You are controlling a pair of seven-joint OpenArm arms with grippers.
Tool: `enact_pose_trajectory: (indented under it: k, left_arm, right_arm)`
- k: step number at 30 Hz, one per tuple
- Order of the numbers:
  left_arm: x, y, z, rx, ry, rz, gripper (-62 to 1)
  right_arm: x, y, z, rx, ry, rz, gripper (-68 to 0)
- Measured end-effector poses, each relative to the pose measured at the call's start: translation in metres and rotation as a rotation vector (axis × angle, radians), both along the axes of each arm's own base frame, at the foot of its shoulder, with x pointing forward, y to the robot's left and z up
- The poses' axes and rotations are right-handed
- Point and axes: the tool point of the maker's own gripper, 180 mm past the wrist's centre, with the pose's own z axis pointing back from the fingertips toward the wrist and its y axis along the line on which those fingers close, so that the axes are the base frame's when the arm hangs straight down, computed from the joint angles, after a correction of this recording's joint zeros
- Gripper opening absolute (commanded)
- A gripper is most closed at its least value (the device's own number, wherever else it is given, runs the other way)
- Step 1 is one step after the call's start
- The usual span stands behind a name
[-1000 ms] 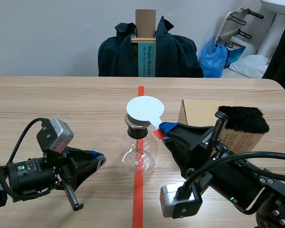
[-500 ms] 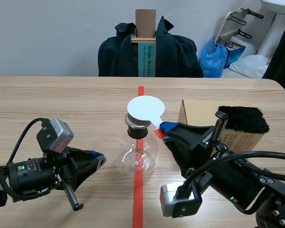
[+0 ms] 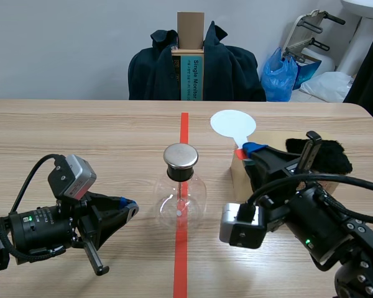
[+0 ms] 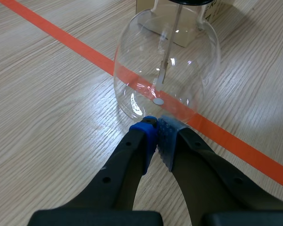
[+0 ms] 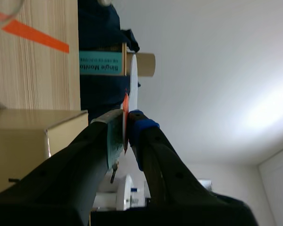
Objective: Do the electroscope experiment.
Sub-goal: 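Move the plate toward and away from the electroscope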
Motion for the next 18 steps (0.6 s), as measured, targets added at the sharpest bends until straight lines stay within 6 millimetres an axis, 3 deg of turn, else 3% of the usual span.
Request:
enact_pose_trajectory:
  k: [7,18]
  left_arm:
    - [0.000,0.000,0.000,0.000,0.000,0.000,-59.0]
    - [0.000,0.000,0.000,0.000,0.000,0.000,-59.1]
  right_arm:
    - [0.002,-0.003,0.000,0.001,0.000,-0.018,-66.7]
    - [-0.024,0.032,-0.001,-0.003,0.003,0.221,-66.7]
